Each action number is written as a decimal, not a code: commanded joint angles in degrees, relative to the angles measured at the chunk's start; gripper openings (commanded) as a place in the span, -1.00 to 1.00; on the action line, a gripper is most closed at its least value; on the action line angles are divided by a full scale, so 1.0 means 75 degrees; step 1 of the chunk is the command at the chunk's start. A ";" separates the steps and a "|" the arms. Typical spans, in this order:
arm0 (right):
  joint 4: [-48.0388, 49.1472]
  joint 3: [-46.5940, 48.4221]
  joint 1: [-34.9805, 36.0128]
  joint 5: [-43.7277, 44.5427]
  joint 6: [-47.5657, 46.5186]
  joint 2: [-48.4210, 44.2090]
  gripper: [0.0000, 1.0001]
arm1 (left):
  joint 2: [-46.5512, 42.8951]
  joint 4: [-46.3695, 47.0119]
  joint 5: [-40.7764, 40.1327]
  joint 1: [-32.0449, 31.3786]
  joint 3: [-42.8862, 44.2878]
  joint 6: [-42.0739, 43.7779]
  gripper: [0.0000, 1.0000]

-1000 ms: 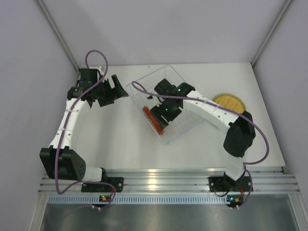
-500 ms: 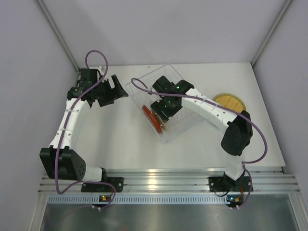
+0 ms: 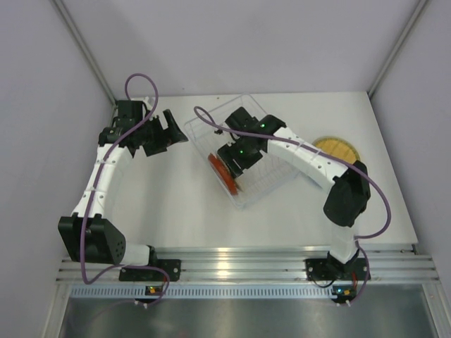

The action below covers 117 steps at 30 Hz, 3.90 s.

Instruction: Unload the plates from the dish rack

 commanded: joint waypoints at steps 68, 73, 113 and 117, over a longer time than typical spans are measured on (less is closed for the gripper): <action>-0.0220 -0.1533 -0.3913 0.6972 0.1444 -0.1145 -1.00 | -0.0156 0.0111 0.0109 -0.0024 -0.0072 0.0065 0.93; -0.0044 -0.1733 -0.3913 0.6783 0.1432 -0.0723 -1.00 | -0.0144 0.0076 0.0085 -0.0024 -0.0048 0.0088 0.93; 0.0800 -0.0034 -0.0831 -0.3424 -0.0405 -0.0349 0.42 | -0.0249 0.0029 0.0085 -0.0024 -0.0025 0.0088 0.93; 0.0776 0.0142 -0.0760 -0.3400 -0.0501 -0.0008 0.38 | -0.0261 0.0041 0.0062 -0.0013 -0.0025 0.0100 0.93</action>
